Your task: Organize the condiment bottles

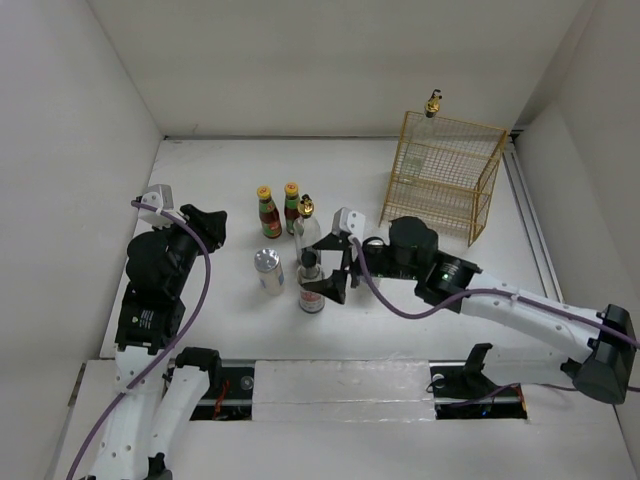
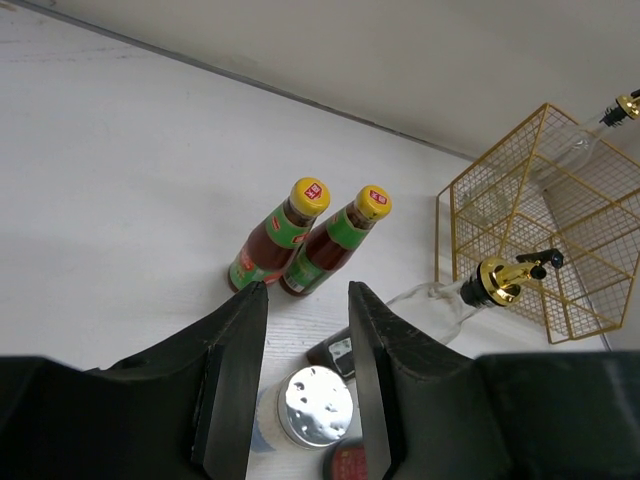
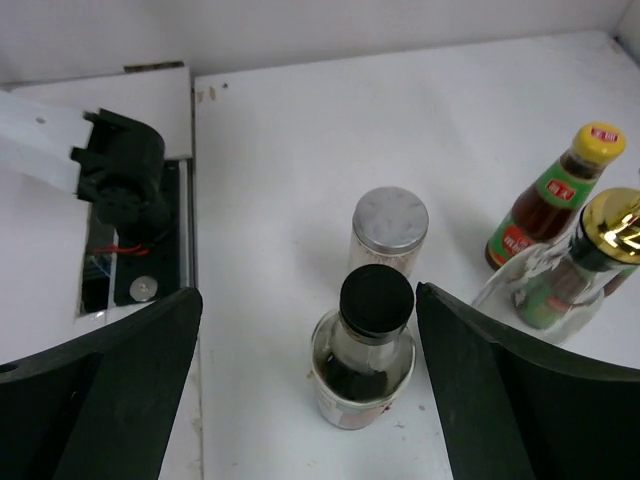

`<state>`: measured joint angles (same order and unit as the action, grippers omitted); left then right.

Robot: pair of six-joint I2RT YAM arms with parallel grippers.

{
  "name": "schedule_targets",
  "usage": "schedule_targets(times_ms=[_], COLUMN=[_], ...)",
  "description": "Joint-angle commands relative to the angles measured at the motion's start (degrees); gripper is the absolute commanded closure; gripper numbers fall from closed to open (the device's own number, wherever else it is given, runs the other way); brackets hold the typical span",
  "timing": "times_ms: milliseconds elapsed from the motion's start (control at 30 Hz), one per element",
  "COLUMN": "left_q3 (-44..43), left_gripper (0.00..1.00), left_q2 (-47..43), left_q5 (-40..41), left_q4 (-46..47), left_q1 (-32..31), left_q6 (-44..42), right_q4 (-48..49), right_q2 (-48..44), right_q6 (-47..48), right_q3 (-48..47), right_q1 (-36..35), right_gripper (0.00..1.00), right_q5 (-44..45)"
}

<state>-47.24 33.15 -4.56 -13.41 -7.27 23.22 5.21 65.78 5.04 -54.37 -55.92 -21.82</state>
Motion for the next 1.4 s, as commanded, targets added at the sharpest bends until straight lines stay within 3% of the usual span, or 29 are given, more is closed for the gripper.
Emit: schedule_targets(times_ms=[0,267,367,400,600,700,733,833,933,1100,1267,1367], left_q3=[0.4,0.4,0.4,0.4,0.4,0.4,0.4,0.4,0.4,0.4,0.4,0.4], left_gripper=[0.66,0.65,0.65,0.65,0.65,0.65,0.65,0.65,0.65,0.65,0.65,0.65], left_q2=[-0.2,-0.1,-0.1,-0.1,-0.6,-0.6,-0.6,-0.6,-0.6,-1.2,-1.2,-1.2], left_q5=[0.3,-0.9,-0.9,-0.9,-0.9,-1.5,-1.5,-2.1,-2.1,-2.1,-2.1,-2.1], left_q4=[1.9,1.9,1.9,1.9,1.9,1.9,1.9,1.9,1.9,1.9,1.9,1.9], left_q1=[0.3,0.3,0.3,0.3,0.3,0.3,0.3,0.3,0.3,0.3,0.3,0.3], left_q6=[0.1,0.1,0.1,0.1,-0.5,-0.5,-0.5,-0.5,-0.5,-0.5,-0.5,-0.5], right_q4=[3.4,11.5,16.8,18.2,24.8,27.3,27.8,29.6,26.3,18.0,10.6,4.7], right_q2=[3.0,9.0,10.8,11.9,14.1,14.1,12.7,9.7,5.4,-4.0,-9.8,-11.2], right_q6=[1.1,1.1,-0.3,-1.2,-4.0,-5.1,-5.8,-6.4,-6.4,-6.4,-4.2,-2.1], right_q3=[-1.0,0.3,1.8,2.3,5.1,7.3,8.5,9.2,7.4,-0.5,-7.1,-11.3], right_q1=[-1.5,-2.1,-2.1,-2.1,-2.1,-2.1,-2.1,-2.1,-2.7,-2.7,-2.2,1.6], right_gripper=[0.07,0.08,0.16,0.23,0.35,0.59,0.76,0.95,1.00,1.00,1.00,1.00], right_q5=[1.3,6.1,6.8,6.8,8.3,10.2,10.7,10.7,13.3,17.9,27.5,34.8])
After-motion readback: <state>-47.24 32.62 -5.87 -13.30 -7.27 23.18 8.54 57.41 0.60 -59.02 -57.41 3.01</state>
